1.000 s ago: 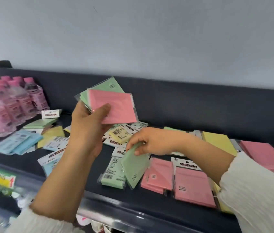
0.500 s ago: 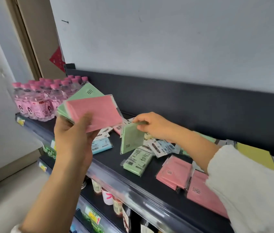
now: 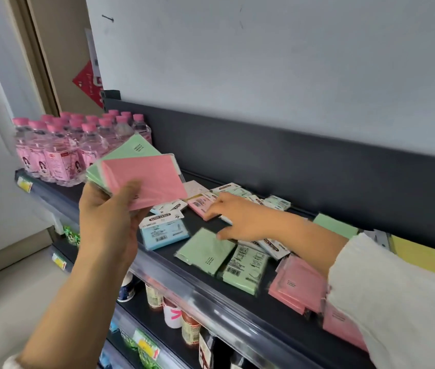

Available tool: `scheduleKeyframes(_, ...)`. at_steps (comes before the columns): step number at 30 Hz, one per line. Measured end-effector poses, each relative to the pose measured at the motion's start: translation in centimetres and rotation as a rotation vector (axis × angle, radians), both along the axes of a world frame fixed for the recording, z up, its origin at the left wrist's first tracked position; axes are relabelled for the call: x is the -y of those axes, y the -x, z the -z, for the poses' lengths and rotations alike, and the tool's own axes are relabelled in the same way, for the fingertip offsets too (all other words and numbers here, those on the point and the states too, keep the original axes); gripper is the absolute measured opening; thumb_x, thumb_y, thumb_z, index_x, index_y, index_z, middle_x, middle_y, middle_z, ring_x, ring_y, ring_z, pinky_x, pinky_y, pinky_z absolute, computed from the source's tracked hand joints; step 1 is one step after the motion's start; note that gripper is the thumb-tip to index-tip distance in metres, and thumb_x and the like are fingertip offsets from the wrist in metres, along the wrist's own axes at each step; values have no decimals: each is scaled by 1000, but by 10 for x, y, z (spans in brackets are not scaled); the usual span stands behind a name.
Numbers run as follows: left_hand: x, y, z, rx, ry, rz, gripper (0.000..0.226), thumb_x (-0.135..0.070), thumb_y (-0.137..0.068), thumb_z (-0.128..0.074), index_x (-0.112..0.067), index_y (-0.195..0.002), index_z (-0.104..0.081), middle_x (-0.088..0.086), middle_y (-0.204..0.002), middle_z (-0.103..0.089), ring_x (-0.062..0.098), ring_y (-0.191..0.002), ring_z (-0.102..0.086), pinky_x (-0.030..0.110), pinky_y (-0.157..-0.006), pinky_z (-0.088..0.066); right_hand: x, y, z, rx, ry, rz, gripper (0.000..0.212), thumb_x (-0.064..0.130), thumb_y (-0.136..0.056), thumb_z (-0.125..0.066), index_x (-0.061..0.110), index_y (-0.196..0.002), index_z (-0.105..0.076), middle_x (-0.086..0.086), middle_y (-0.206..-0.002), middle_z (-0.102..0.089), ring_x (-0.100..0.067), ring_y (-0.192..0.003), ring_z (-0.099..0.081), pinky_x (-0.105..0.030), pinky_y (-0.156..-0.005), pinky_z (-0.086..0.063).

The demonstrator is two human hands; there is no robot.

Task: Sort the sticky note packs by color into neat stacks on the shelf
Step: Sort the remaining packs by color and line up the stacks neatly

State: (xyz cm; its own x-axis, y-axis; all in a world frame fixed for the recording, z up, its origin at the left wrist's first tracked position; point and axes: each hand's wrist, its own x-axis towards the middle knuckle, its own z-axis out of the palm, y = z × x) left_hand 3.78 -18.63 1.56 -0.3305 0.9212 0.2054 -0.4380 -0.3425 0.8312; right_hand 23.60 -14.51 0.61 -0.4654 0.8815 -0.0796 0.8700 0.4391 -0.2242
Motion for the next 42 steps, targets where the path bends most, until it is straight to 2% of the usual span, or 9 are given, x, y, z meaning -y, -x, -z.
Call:
scheduleKeyframes(7,-22,-31,16,11,45,113,22,2,-91,-53,-20,-94,-55,1,-96,-65,13,-83,-67,25,-66,-59,54,-2,11,362,135,63,84,58,-73,-69,9,-136,-42,-9,-131,-50,-26,-115,-51,-37,-96,-46)
scheduleKeyframes(11,-32,-55,36,-56,141,205,20,0,-92,-53,-20,-90,-53,3,-94,-63,15,-82,-64,25,-60,-59,71,-6,17,234,49,98,46,42,-87,-59,2,-111,-58,-12,-99,-62,-28,-86,-58,-35,-65,-51)
scheduleKeyframes(18,-43,-73,57,-114,357,226,27,-2,-90,-56,-19,-77,-39,5,-81,-52,16,-70,-53,38,-72,-48,93,-27,6,-263,-100,291,6,12,-87,-51,9,-83,-49,-6,-78,-50,-22,-69,-48,-21,-49,-33)
scheduleKeyframes(22,-38,-82,60,-50,383,237,29,1,-90,-54,-18,-76,-37,6,-78,-52,15,-66,-54,34,-63,-49,91,-56,3,-567,-100,491,12,10,-88,-58,8,-99,-61,-6,-93,-62,-22,-86,-59,-35,-76,-49)
scheduleKeyframes(26,-34,-85,62,16,402,294,21,2,-90,-54,-13,-82,-42,9,-84,-56,19,-72,-58,38,-70,-53,91,-71,0,-1099,121,638,19,6,-92,-56,8,-109,-64,-9,-97,-69,-21,-90,-68,-41,-82,-57)
scheduleKeyframes(31,-35,-72,53,143,311,312,19,3,-89,-53,-6,-106,-51,11,-92,-62,20,-73,-64,37,-67,-60,86,-57,6,-1231,415,595,21,4,-93,-55,5,-112,-60,-4,-89,-67,-9,-69,-66,-23,-61,-58)
scheduleKeyframes(34,-32,-62,43,170,233,298,26,2,-90,-52,-8,-114,-47,8,-92,-63,16,-73,-65,26,-59,-58,82,-40,11,-1165,494,579,30,5,-92,-55,7,-123,-56,-4,-96,-64,-9,-76,-64,-21,-60,-56)
scheduleKeyframes(39,-26,-51,39,118,221,321,20,1,-91,-53,-9,-108,-48,4,-87,-62,14,-69,-61,23,-61,-54,75,-29,17,-567,143,569,40,14,-91,-59,19,-130,-54,-1,-136,-51,-16,-120,-49,-24,-94,-38)
scheduleKeyframes(42,-22,-47,38,105,238,324,15,1,-90,-54,-12,-96,-49,4,-79,-57,13,-63,-53,24,-63,-50,79,-35,8,-724,225,600,38,5,-92,-53,23,-126,-57,-1,-109,-55,-15,-84,-53,-22,-67,-42)
